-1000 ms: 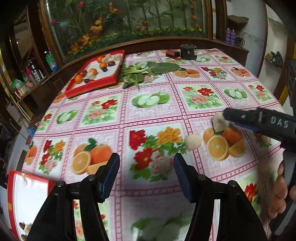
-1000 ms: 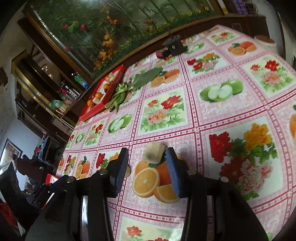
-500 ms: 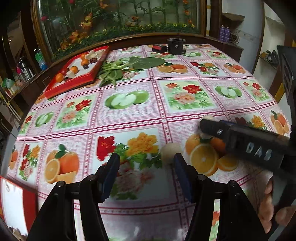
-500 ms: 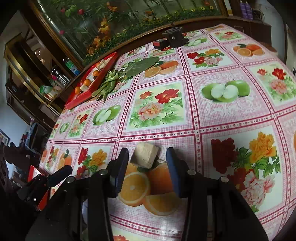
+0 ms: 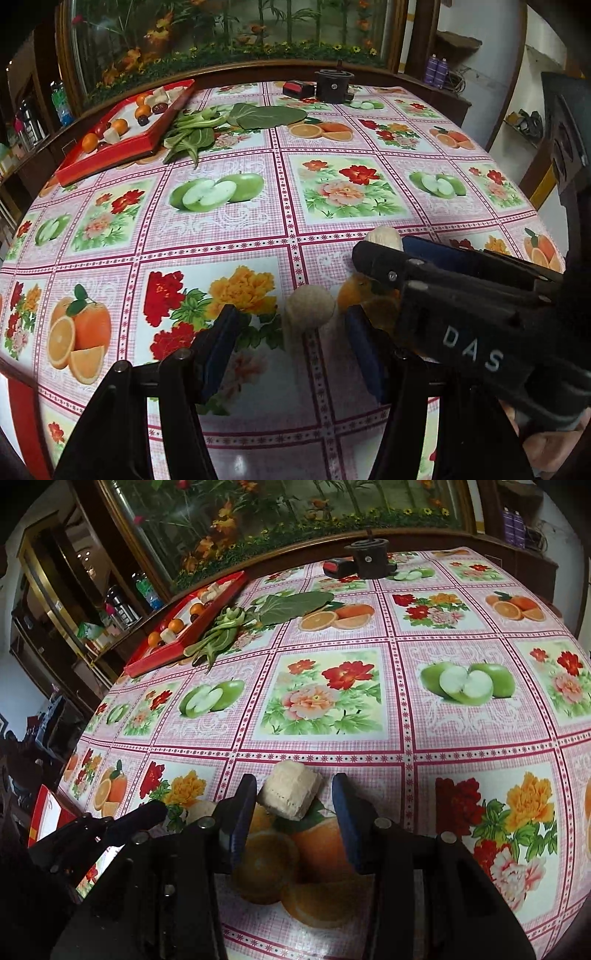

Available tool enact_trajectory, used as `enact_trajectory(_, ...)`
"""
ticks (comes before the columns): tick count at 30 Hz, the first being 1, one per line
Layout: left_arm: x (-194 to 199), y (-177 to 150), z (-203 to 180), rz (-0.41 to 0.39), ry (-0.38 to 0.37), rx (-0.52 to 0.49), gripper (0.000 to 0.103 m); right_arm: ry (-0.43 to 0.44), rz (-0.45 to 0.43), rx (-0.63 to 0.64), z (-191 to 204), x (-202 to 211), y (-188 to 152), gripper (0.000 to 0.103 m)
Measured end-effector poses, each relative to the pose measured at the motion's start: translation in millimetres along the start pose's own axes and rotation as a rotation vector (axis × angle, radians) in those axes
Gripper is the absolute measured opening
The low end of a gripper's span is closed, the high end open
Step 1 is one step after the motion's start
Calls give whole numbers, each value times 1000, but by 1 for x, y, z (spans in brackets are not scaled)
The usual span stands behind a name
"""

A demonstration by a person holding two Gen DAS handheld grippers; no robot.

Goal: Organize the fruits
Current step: 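Grasp a beige cube with the right gripper while the left gripper grasps a beige round piece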

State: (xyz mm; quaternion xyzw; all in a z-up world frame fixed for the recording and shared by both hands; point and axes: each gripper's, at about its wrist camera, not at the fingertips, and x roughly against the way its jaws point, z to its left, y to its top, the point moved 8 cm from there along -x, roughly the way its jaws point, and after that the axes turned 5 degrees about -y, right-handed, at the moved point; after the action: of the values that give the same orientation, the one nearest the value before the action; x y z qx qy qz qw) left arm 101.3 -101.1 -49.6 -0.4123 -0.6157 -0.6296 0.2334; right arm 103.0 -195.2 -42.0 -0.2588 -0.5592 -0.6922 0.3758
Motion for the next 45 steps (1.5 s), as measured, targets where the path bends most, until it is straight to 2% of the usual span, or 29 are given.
enact_trajectory(6,-1,2,2,-30,-7,8,58,6,12,42,2,-2,1,46)
enact_trajectory(8,-1,2,1,-42,2,-2,56,22,14,41,3,-2,1,49)
enact_trajectory(16,0,5,6,-63,8,-6,34,22,7,52,5,-2,1,52)
enact_trajectory(21,0,6,9,-66,14,-3,25,0,2,73,6,-2,1,50)
enact_trajectory(25,1,6,12,-62,12,-2,25,-2,4,68,5,-2,1,40)
enact_trajectory(27,2,5,16,-57,15,4,25,2,6,64,4,-1,1,39)
enact_trajectory(29,5,3,22,-51,1,28,25,-9,8,74,5,-2,-1,32)
enact_trajectory(36,17,-8,39,-42,9,61,25,-16,18,88,6,0,-5,28)
enact_trajectory(45,18,-12,38,-33,-7,35,25,4,39,107,4,3,-8,28)
